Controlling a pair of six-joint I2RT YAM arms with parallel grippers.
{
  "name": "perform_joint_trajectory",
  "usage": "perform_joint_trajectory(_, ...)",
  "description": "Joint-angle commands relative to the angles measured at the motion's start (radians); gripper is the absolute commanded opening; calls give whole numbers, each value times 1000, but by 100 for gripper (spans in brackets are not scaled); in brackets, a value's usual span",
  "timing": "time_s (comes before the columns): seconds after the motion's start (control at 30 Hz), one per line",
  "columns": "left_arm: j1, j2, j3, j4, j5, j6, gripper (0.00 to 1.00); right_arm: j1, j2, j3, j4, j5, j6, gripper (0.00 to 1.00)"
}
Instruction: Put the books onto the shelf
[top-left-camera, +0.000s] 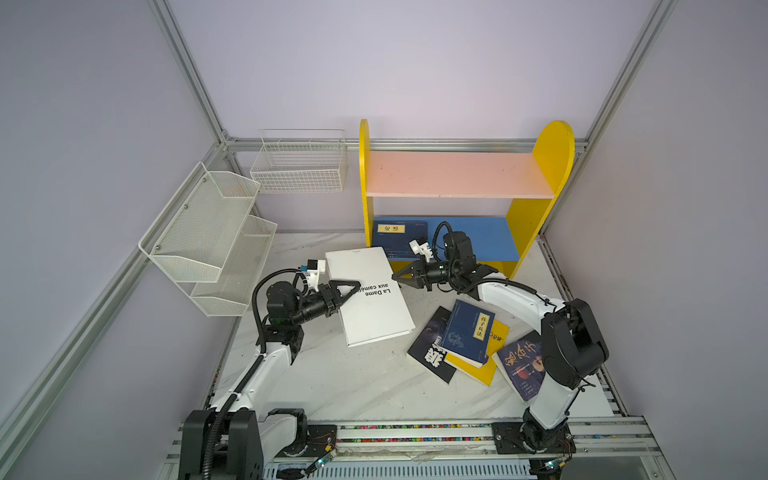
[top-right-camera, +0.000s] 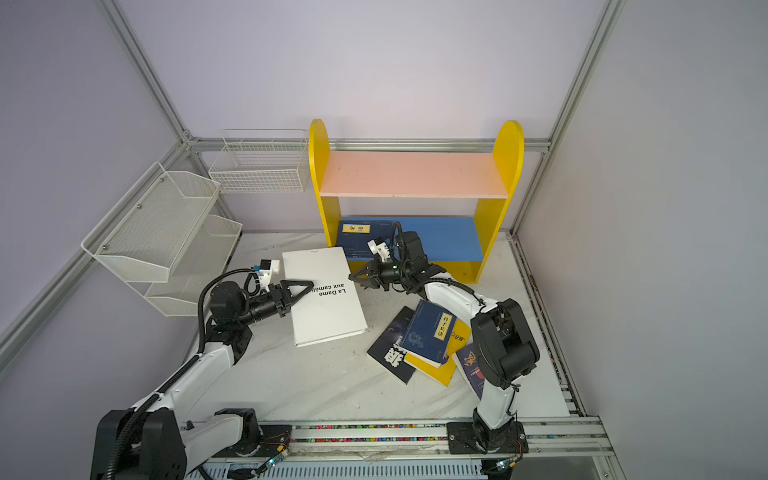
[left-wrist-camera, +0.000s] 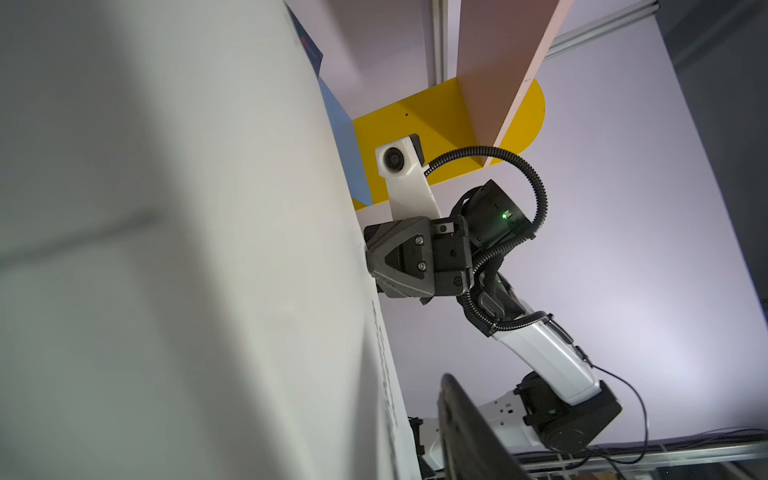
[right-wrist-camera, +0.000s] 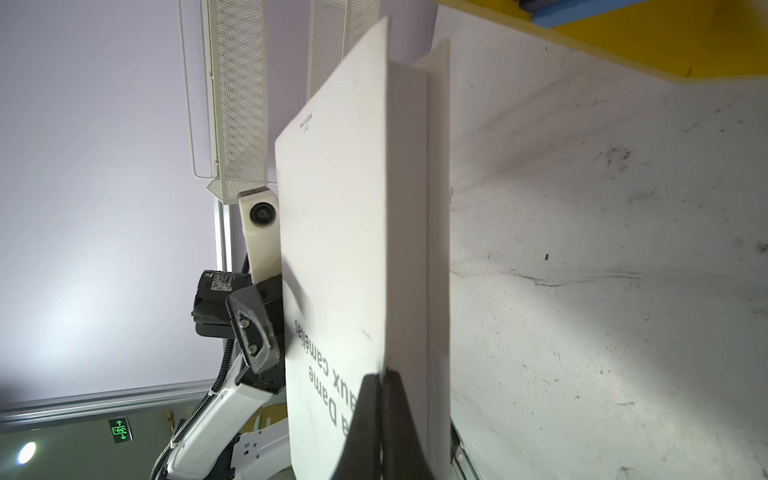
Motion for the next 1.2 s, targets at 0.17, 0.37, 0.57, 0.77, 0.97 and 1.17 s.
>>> perform_joint_trajectory(0.17, -3, -54, 189, -165, -8, 152, 77, 1, 44, 34, 90, 6, 37, 0)
perform_joint_trajectory(0.37, -1, -70, 227, -251, -16, 185, 46, -3, 64, 59, 130, 9, 48, 0)
perform_joint_trajectory(0.57, 2, -111, 264, -288, -33, 185, 47, -2, 73, 54, 213, 30, 66, 0)
perform_joint_trajectory(0.77, 3, -99, 337, -288, -54, 166, 35, -2, 79, -26, 448, 30, 196, 0)
perform_joint_trajectory(0.97, 3, -100, 486, -513, -116, 322, 25, -4, 70, -11, 408, 77, 202, 22)
perform_joint_trajectory(1.17, 4, -80, 841, -1095, -332, 761, 23, -5, 45, 142, 79, 181, 55, 51)
